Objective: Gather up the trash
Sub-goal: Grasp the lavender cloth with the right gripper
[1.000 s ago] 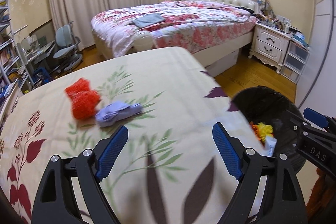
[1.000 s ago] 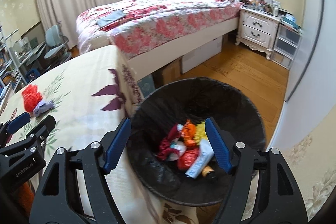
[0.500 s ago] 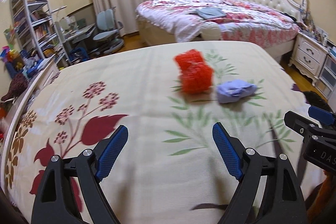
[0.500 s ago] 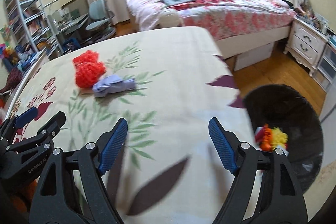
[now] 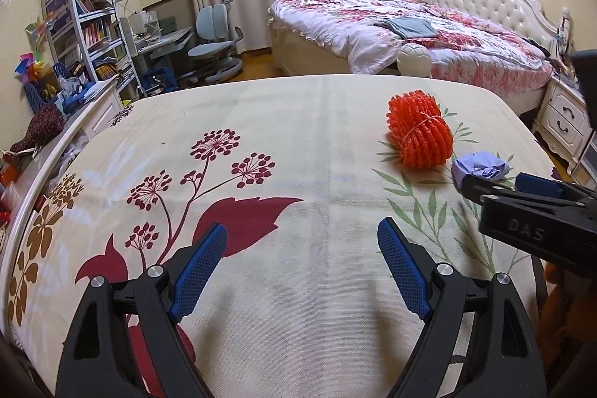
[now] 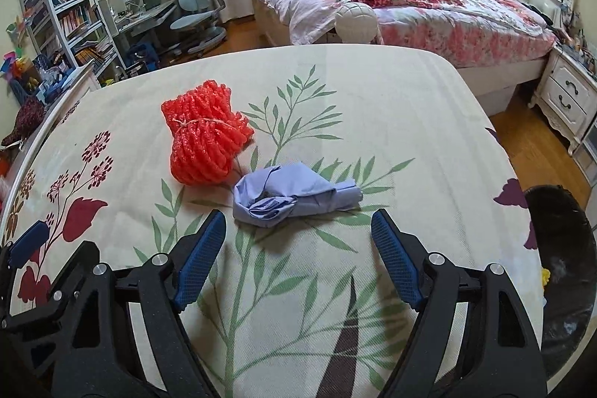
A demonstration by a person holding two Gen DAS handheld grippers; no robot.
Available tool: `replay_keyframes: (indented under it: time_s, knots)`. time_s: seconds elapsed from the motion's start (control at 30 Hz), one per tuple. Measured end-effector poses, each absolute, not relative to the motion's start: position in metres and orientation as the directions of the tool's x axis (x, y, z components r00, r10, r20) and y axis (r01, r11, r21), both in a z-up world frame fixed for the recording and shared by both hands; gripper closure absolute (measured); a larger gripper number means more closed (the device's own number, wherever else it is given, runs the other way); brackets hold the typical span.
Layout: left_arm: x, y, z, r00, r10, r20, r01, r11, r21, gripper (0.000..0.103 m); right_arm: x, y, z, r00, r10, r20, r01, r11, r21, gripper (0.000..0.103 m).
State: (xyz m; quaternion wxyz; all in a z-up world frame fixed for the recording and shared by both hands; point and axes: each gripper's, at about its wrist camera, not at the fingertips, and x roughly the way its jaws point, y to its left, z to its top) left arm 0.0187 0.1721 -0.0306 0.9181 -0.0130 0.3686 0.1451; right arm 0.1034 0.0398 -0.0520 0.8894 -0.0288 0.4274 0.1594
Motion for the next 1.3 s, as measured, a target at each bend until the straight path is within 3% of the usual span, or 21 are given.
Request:
replay_keyframes:
  time_s: [0.1,0.17,0.33,0.4,0.5,0.87,1.3]
  knots:
    - [0.02,0.172,-0.031,0.686,0.253,-0.682,-0.271,0.959,0.084,0.021,0.106,0.04,-0.052,0.585,0.25,-0.771,-0.309,0.948,0.072,0.031]
    - [0.022,0.171,-0.031,0.688,0.249,-0.682,-0.266,0.96,0.083,0.021,0.108,0.04,-0.051,0.593,0.232,-0.771,-0.307,0.95,0.05,0.042]
    - [0.03,0.166,-0.031,0.693,0.235,-0.681,-0.25,0.965,0.079,0.021,0.112,0.028,-0.051,0.604,0.212,-0.768,-0.291,0.956,0.035,0.05]
    - [0.033,0.163,-0.03,0.698,0.229,-0.678,-0.242,0.967,0.078,0.021,0.115,0.021,-0.051,0.61,0.197,-0.768,-0.281,0.96,0.023,0.058]
    - [0.041,0.156,-0.031,0.7,0.219,-0.68,-0.229,0.97,0.077,0.02,0.119,0.01,-0.051,0.611,0.189,-0.768,-0.265,0.964,0.027,0.058]
    - [0.063,0.135,-0.031,0.705,0.186,-0.685,-0.199,0.978,0.061,0.02,0.121,0.0,-0.052,0.618,0.184,-0.764,-0.274,0.962,0.01,0.087]
    - [0.078,0.124,-0.032,0.702,0.179,-0.689,-0.181,0.981,0.07,0.02,0.128,-0.006,-0.051,0.618,0.195,-0.762,-0.271,0.962,0.026,0.096]
